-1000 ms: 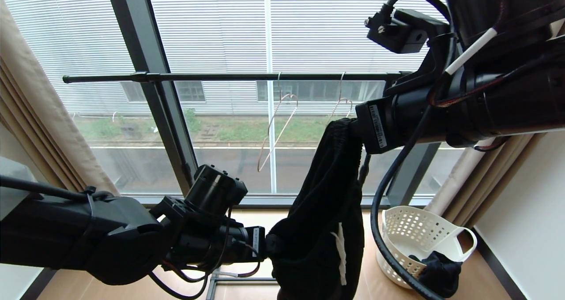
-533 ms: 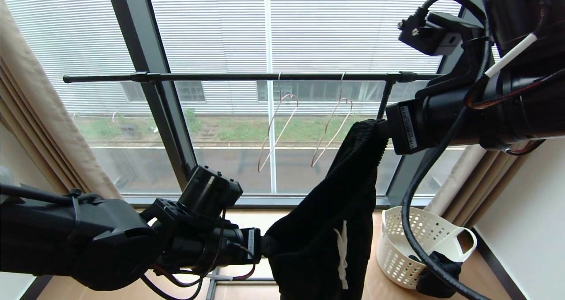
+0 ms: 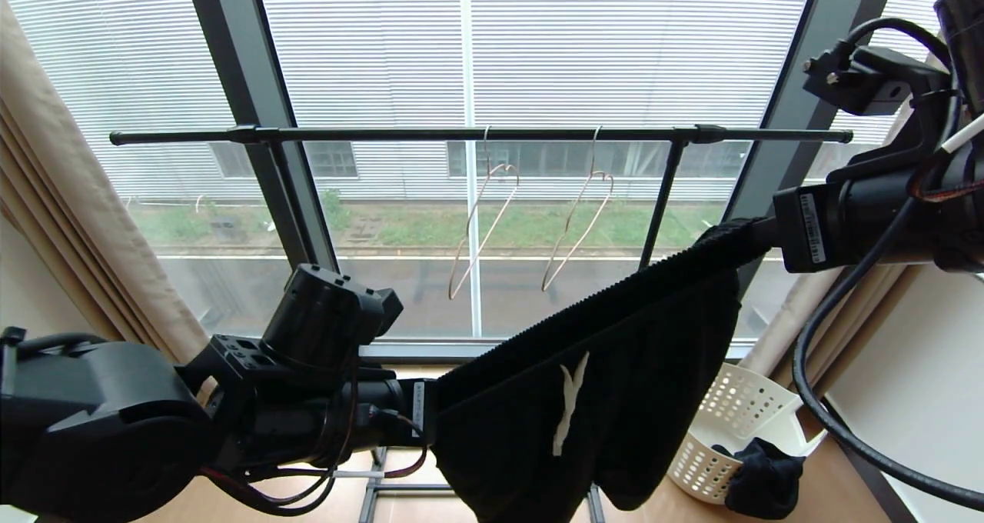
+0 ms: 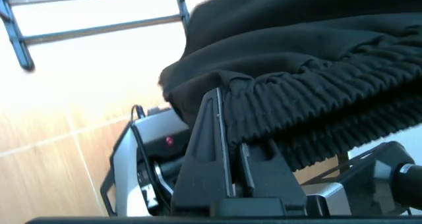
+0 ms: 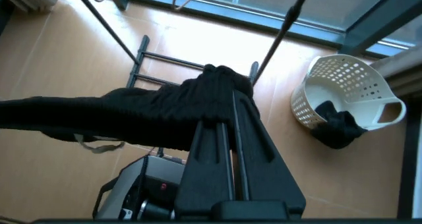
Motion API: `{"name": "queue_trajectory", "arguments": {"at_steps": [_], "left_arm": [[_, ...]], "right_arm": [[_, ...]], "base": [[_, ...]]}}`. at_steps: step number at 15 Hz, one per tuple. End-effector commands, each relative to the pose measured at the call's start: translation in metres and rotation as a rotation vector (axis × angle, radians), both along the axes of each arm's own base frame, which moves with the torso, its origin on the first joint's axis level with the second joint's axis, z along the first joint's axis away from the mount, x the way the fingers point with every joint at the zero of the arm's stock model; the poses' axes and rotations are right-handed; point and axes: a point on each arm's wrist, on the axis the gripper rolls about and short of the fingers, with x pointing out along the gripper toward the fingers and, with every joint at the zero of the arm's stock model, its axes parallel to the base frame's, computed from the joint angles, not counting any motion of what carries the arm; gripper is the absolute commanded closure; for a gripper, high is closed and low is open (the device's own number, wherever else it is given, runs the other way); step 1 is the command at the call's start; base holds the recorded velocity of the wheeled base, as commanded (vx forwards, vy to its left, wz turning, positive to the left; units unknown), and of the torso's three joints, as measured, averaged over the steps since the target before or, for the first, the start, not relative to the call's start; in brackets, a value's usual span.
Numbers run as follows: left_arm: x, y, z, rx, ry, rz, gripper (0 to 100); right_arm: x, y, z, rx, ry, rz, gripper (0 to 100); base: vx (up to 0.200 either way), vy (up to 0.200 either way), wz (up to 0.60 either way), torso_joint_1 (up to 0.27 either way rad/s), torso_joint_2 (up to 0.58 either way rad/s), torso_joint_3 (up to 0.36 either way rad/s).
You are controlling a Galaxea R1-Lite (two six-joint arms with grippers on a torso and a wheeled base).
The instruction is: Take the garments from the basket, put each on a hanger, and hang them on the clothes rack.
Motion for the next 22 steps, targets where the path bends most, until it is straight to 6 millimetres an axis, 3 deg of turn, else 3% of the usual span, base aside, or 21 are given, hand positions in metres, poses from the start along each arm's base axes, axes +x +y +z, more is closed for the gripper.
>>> {"name": "queue_trajectory", "arguments": {"at_steps": [1,4,6,7,11,15,16,18,20,22], "left_arm": [[-0.005,0.006,0.029,-0.045,-0.096,-0.01,100],[0.005,0.01,0.088,-0.028,-0.187,0.001,100],[0.007,0.011,0.1,-0.022,-0.193,0.005,100],[0.023,0.006,0.13,0.024,-0.181,0.001,100],[0.036,-0.001,0.125,0.085,-0.151,-0.024,100],[0.051,-0.01,0.135,0.084,-0.211,-0.05,100],[0.06,-0.016,0.14,0.076,-0.237,-0.056,100],[0.072,-0.025,0.148,0.053,-0.277,-0.062,100],[0.083,-0.034,0.154,0.038,-0.314,-0.068,100],[0.088,-0.045,0.158,0.019,-0.34,-0.082,100]], "right_arm": [[-0.006,-0.009,-0.006,-0.032,0.009,-0.042,100],[-0.005,0.001,-0.022,-0.075,-0.023,-0.059,100],[-0.006,0.004,-0.021,-0.081,-0.034,-0.044,100],[-0.011,0.012,-0.02,-0.17,-0.055,0.059,100],[-0.011,0.021,-0.028,-0.203,-0.034,0.085,100],[-0.061,0.007,-0.039,-0.293,-0.037,0.272,100],[-0.079,0.011,-0.044,-0.293,-0.031,0.37,100],[-0.095,0.019,-0.05,-0.289,0.007,0.508,100],[-0.105,0.029,-0.051,-0.264,0.029,0.616,100],[-0.111,0.052,-0.054,-0.203,0.073,0.678,100]], "base": [[0.0,0.0,0.0,0.0,0.0,0.0],[0.0,0.0,0.0,0.0,0.0,0.0],[0.0,0.0,0.0,0.0,0.0,0.0],[0.0,0.0,0.0,0.0,0.0,0.0],[0.0,0.0,0.0,0.0,0.0,0.0],[0.0,0.0,0.0,0.0,0.0,0.0],[0.0,0.0,0.0,0.0,0.0,0.0],[0.0,0.0,0.0,0.0,0.0,0.0],[0.0,0.0,0.0,0.0,0.0,0.0],[0.0,0.0,0.0,0.0,0.0,0.0]]}}
